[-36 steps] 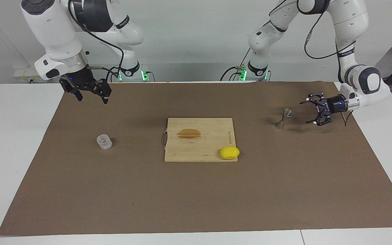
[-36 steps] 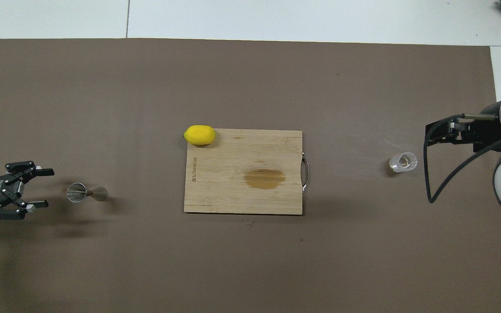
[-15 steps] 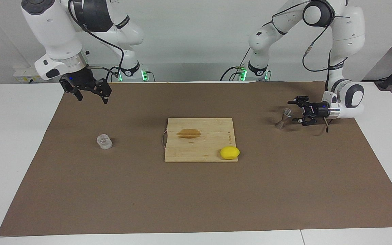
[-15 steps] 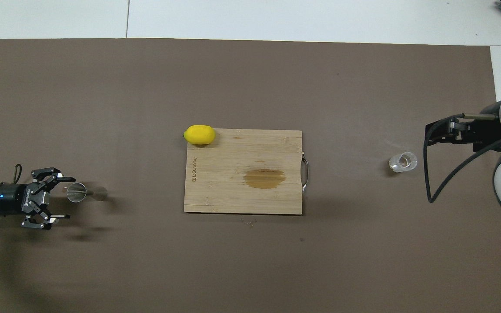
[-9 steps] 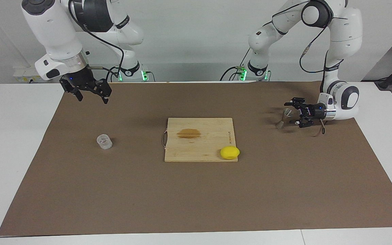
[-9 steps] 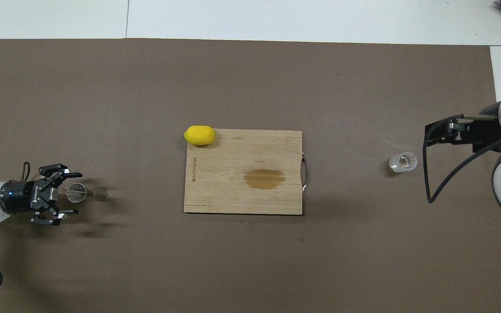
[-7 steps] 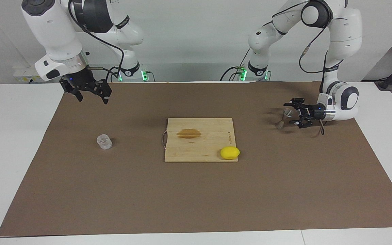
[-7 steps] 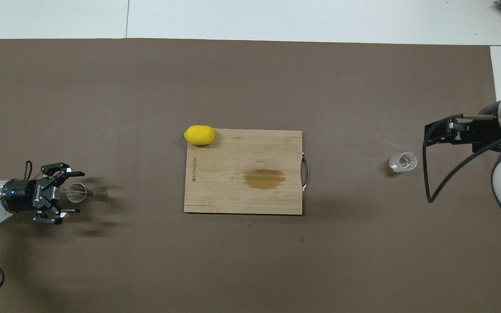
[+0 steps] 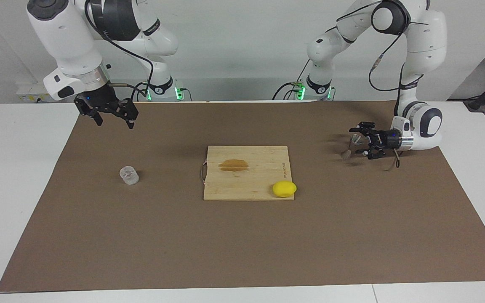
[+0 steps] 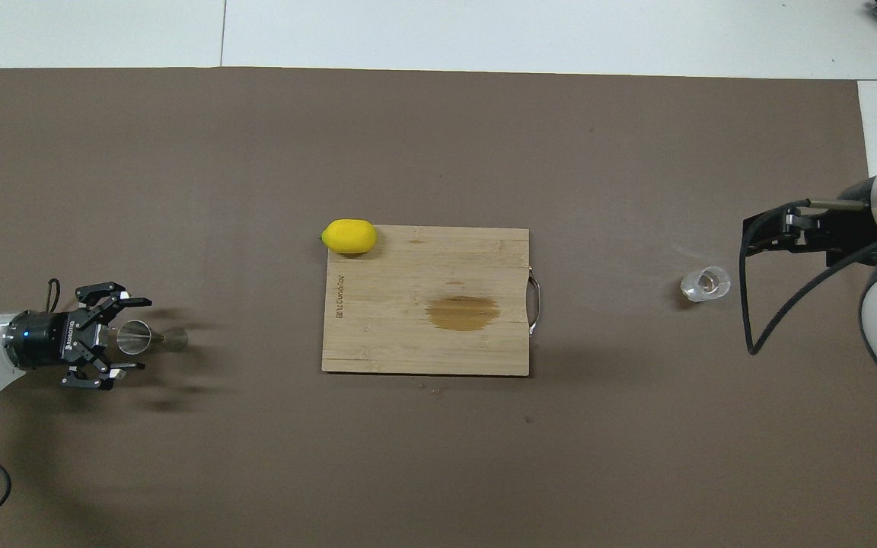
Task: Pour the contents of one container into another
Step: 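Close the left gripper around the small metal cup, then carry the metal cup with the left gripper onto the cutting board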
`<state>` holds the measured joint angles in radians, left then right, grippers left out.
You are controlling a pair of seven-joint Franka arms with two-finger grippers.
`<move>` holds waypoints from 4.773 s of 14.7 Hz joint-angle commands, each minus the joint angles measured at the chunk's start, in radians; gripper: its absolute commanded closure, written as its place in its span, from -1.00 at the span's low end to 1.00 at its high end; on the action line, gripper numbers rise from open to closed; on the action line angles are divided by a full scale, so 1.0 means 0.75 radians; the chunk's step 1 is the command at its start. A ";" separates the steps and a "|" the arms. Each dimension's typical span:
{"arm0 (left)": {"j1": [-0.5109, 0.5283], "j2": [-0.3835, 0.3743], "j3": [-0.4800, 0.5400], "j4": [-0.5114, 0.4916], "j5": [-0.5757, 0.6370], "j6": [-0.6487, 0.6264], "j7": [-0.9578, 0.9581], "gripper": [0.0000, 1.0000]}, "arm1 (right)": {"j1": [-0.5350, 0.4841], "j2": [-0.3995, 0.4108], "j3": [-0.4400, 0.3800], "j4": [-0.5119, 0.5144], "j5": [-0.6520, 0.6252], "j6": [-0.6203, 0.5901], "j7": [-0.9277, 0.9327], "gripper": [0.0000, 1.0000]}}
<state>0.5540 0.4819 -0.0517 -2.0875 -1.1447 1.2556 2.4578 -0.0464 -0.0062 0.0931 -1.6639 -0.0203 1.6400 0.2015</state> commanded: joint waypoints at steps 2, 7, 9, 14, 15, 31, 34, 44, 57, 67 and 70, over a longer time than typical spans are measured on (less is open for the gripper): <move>-0.004 -0.015 0.016 -0.015 -0.024 0.003 0.032 -0.92 | -0.020 -0.006 0.005 -0.001 0.037 -0.019 -0.033 -1.00; 0.006 -0.017 0.022 -0.007 -0.014 0.001 0.032 -0.58 | -0.018 -0.006 0.005 -0.001 0.037 -0.019 -0.033 -1.00; 0.006 -0.017 0.022 -0.007 -0.014 0.005 0.032 -0.38 | -0.020 -0.006 0.005 -0.001 0.037 -0.019 -0.033 -1.00; 0.000 -0.019 0.022 0.010 -0.014 0.019 0.032 0.24 | -0.020 -0.006 0.005 -0.001 0.037 -0.019 -0.033 -1.00; -0.004 -0.021 0.022 0.014 -0.014 0.021 0.030 0.31 | -0.018 -0.006 0.005 -0.001 0.037 -0.019 -0.033 -1.00; -0.397 -0.147 0.008 -0.019 -0.332 0.026 -0.070 1.00 | -0.020 -0.006 0.005 -0.001 0.037 -0.019 -0.035 -1.00; -0.509 -0.223 0.008 -0.117 -0.484 0.136 -0.072 1.00 | -0.020 -0.006 0.005 -0.001 0.037 -0.019 -0.033 -1.00; -1.055 -0.321 0.006 -0.248 -1.083 0.579 -0.029 0.94 | -0.018 -0.006 0.005 -0.001 0.037 -0.019 -0.035 -1.00; -1.510 -0.258 0.012 -0.279 -1.644 0.880 0.366 0.88 | -0.020 -0.006 0.005 -0.001 0.037 -0.019 -0.035 -1.00; -1.491 -0.266 0.018 -0.340 -1.644 0.878 0.460 0.77 | -0.028 -0.016 0.003 -0.011 0.039 0.018 0.148 -0.98; -1.489 -0.266 0.018 -0.338 -1.644 0.885 0.460 0.51 | -0.057 0.000 0.001 -0.037 0.043 0.057 0.359 -0.92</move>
<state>-0.5586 0.2987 -0.0449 -2.3080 -2.3541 1.9270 2.7254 -0.0622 -0.0061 0.0904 -1.6657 -0.0202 1.6493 0.3975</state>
